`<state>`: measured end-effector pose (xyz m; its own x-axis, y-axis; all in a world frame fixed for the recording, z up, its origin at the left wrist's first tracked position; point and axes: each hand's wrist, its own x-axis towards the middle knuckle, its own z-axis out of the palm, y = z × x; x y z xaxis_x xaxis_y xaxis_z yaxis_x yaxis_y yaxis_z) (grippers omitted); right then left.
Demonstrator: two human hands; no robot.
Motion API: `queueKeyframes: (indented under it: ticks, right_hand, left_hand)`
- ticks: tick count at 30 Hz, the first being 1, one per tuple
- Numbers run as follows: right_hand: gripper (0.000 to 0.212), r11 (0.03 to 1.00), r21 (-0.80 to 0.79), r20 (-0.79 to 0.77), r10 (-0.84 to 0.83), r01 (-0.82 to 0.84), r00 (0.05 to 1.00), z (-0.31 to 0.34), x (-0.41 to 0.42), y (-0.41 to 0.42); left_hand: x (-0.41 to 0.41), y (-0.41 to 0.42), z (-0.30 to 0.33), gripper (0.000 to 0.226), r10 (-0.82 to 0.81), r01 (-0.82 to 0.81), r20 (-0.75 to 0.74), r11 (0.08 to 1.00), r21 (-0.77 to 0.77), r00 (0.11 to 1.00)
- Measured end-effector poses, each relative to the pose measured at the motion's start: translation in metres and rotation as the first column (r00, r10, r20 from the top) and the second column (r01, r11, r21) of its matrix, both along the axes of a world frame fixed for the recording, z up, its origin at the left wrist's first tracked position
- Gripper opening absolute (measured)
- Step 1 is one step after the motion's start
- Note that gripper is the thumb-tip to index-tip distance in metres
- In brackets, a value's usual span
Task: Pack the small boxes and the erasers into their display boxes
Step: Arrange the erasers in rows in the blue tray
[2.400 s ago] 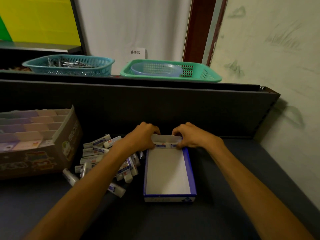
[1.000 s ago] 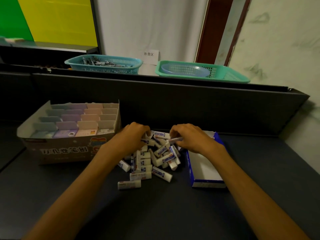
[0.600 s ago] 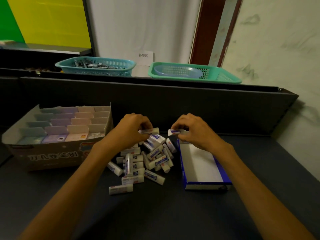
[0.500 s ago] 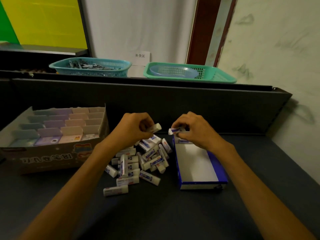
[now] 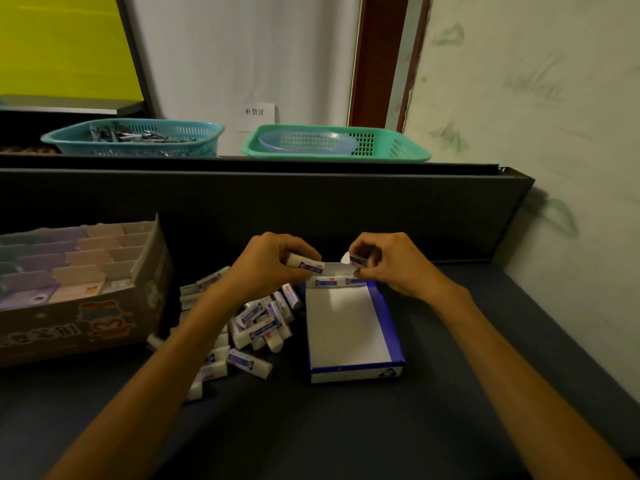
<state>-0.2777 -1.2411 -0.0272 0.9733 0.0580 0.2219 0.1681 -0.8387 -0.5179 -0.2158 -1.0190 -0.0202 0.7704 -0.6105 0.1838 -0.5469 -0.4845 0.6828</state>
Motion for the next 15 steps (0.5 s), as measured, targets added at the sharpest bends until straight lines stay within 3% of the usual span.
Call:
queueKeyframes:
  ticks: [6, 15]
  right_hand:
    - [0.036, 0.999, 0.026, -0.007, 0.030, -0.030, 1.000, -0.005, 0.003, -0.020]
    - [0.025, 0.981, 0.173, 0.003, 0.088, -0.087, 0.996, -0.008, 0.004, -0.036]
  left_hand:
    - [0.003, -0.014, -0.005, 0.028, -0.001, 0.000, 0.018, 1.000, 0.012, 1.000]
    - [0.003, -0.028, -0.015, 0.027, 0.013, -0.020, 0.121, 0.998, 0.052, 0.993]
